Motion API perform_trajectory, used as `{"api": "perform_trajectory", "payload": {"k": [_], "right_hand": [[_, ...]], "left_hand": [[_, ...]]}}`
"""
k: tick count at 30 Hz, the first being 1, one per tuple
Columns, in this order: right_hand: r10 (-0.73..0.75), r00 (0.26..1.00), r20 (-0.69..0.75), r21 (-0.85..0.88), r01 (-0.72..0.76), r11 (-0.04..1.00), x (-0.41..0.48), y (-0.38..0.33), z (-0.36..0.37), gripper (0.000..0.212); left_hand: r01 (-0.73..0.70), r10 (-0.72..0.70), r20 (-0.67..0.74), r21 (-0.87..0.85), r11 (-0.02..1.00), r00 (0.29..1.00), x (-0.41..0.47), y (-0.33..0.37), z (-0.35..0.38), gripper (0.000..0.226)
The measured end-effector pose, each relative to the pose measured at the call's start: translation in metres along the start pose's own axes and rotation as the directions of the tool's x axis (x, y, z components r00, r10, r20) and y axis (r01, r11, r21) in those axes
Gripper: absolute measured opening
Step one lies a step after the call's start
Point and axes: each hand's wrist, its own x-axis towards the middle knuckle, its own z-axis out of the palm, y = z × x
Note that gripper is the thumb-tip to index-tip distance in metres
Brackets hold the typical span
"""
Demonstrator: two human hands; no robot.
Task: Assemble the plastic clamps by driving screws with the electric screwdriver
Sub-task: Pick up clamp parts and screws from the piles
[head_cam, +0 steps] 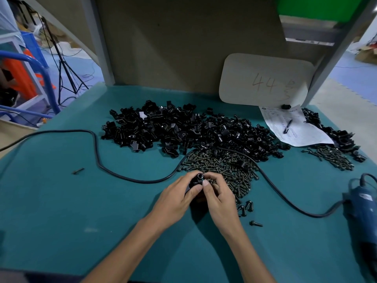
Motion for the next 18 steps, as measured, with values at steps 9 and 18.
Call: {"api": "perform_trajectory", "payload": {"k": [9,18], "right_hand": [[0.002,1.000,-0.017,-0.032,-0.003,0.999,-0.002,-0.007,0.000,0.015],[0.008,0.997,-0.072,-0.358,-0.033,0.933,-0.023,-0.025,-0.049,0.017]], "left_hand": [[-0.011,0.011,-0.006,0.007,1.000,1.000,-0.001,-0.002,0.000,0.043],[0.025,-0.025,-0.012,0.009,1.000,1.000,0.001,-0.010,0.004,0.051]]}}
